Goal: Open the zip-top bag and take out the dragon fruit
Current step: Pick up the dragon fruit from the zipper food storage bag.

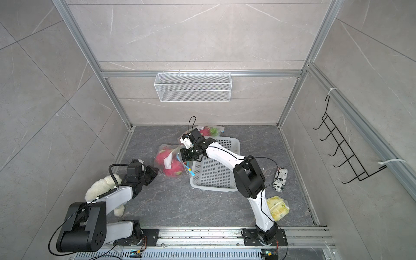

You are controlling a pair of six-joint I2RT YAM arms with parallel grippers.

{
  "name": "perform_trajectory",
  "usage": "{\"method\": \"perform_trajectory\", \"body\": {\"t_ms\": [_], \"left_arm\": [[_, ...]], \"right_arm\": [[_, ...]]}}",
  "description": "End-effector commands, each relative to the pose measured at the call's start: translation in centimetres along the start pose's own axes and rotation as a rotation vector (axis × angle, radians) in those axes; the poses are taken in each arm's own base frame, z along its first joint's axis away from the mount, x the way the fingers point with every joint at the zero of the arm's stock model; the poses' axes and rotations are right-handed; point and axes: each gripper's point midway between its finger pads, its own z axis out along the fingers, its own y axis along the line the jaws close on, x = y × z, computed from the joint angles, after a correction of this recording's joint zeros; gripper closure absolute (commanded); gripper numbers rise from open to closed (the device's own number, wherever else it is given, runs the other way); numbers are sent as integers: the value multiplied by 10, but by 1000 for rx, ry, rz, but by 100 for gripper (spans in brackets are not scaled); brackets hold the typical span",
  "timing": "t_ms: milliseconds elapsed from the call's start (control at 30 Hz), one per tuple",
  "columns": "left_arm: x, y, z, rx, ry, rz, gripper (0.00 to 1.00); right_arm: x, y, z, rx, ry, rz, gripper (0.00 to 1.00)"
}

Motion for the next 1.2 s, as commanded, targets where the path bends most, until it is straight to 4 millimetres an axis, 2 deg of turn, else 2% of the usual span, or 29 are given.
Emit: {"method": "perform_trajectory", "body": {"t_ms": [0,67,233,400,467,533,600,700,833,967,1100,1167], "left_arm": [[-8,-25,5,100,11,9,91],[-3,-24,11,107,40,-14,91],[6,-25,24,141,86,-61,92],[11,-29,31,159,113,-75,93],[11,-30,31,163,113,-78,93],[10,-29,29,159,107,-83,93],[10,-27,28,148,105,-83,93],[4,-23,24,99,75,-62,96],[-14,-24,17,50,11,-24,96],[-35,-27,11,31,-55,-25,98],[-47,-30,12,17,-75,-27,98],[-54,-31,12,17,-92,-33,98]], "right_arm": [[18,-10,18,42,81,-12,43],[22,-8,25,47,98,-27,38],[32,-4,46,30,132,-21,37],[37,11,61,-23,145,-8,37],[41,14,65,-25,152,-3,41],[44,14,66,-37,164,14,49],[44,11,58,-16,163,8,50],[34,2,32,69,140,-60,49],[25,-6,2,202,191,-271,49],[16,-14,-3,279,245,-379,49],[9,-21,-8,334,274,-425,48],[12,-20,-9,325,306,-438,50]]}}
